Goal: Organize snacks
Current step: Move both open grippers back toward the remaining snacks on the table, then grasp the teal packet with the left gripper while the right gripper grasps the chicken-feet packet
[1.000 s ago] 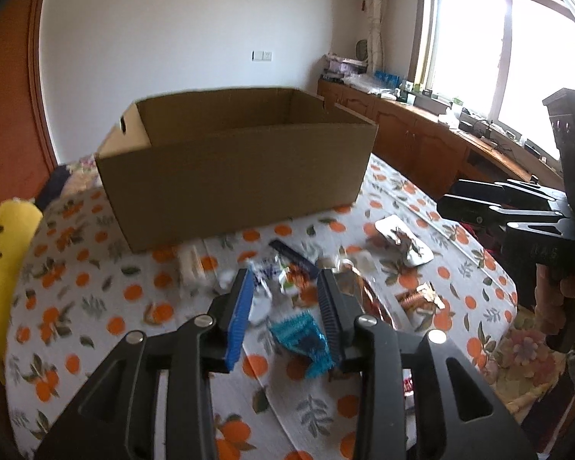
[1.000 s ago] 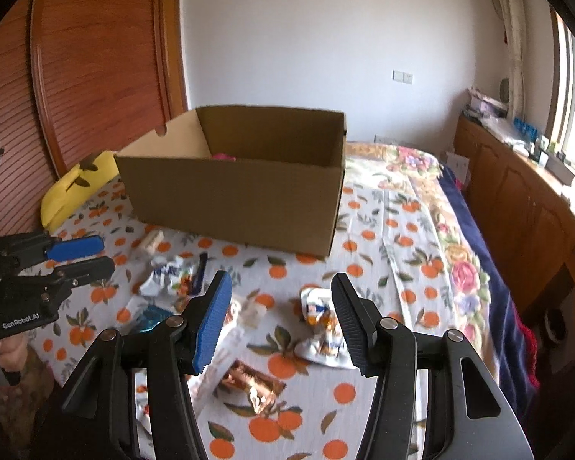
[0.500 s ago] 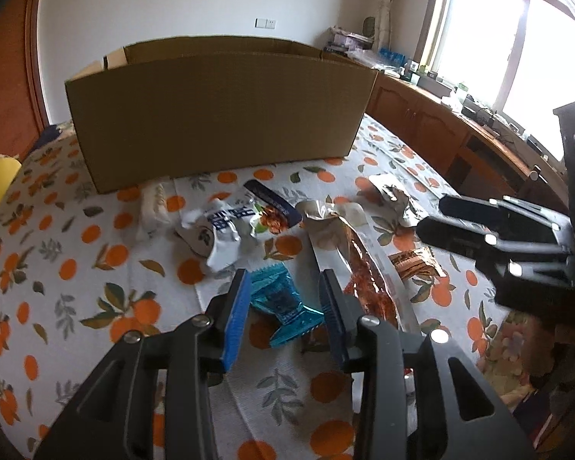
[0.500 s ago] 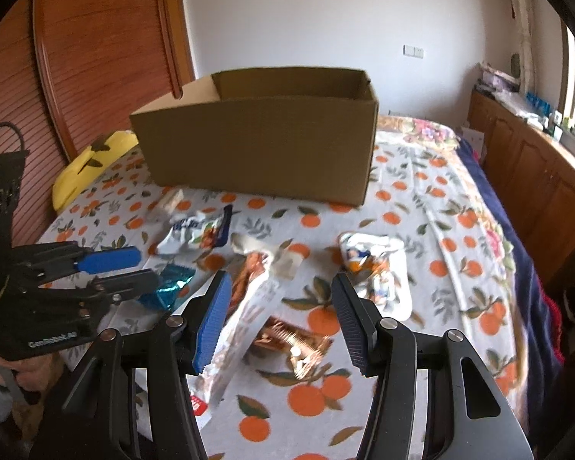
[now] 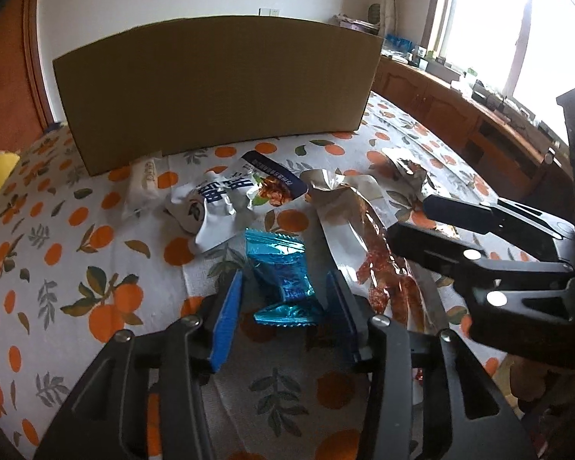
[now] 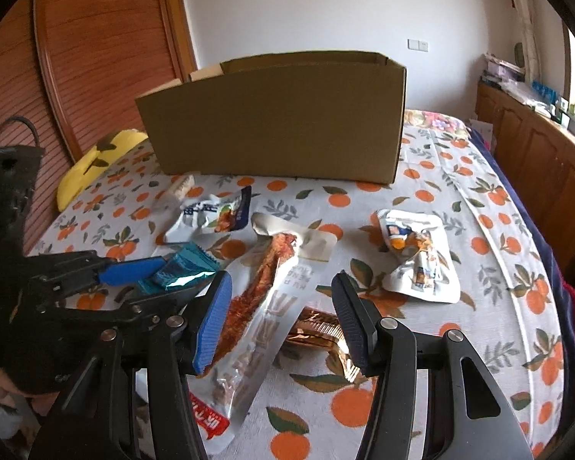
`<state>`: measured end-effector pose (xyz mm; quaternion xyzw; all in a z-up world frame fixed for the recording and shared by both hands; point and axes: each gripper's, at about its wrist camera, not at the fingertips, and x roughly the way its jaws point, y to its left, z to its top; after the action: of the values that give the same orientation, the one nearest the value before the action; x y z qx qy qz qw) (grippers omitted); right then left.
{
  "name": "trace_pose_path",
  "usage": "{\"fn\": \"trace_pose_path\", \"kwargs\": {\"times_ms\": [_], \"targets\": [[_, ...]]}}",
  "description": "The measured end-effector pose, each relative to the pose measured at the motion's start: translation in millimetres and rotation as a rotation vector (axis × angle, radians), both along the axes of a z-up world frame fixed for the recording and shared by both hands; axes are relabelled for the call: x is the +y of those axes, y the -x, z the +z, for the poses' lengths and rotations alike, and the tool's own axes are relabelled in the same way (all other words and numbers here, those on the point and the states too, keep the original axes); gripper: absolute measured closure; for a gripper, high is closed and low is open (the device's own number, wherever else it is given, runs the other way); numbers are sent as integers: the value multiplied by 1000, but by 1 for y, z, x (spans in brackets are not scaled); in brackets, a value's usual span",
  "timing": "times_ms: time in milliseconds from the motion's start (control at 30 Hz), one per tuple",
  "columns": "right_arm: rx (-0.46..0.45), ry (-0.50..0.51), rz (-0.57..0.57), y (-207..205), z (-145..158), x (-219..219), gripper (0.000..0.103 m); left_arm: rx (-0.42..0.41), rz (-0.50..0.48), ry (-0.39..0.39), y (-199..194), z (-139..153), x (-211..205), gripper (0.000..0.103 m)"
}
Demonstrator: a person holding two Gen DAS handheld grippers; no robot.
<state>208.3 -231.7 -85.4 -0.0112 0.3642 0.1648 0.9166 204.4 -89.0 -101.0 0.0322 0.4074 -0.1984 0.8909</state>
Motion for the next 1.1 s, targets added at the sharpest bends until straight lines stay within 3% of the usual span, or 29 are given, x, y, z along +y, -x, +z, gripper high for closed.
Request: {"fn": "trace_pose_path", "kwargs": {"times_ms": [133,267,400,533,633,800,1000,1100], "targets": [[19,-4,-6,-4,-9,0,48,-13,-6,-17,0,-1,-2,53],[29,-10,-25,-7,-14,-6,48,-4,-46,-35,0,-1,-9,40],[37,-32,-24,-8,-14,-10,48,-7,-39,-45,1,0,-10,41],[36,-35,-20,-7,-12,-10,48,19,-21,10,-2,2,-2,41],[35,-37,-21,-7,-11,-11,48,35,1,49,-5,3,5,48],[25,-53,-21,-4,-5,-12,48,32,2,33,-5,3,8,67],[19,-64,-6,2,1,-8,48,-17,-3,-4,3,6,8,69],[34,-59,9,5,-1,-5,48,-31,14,16,9,11,19,69]]}}
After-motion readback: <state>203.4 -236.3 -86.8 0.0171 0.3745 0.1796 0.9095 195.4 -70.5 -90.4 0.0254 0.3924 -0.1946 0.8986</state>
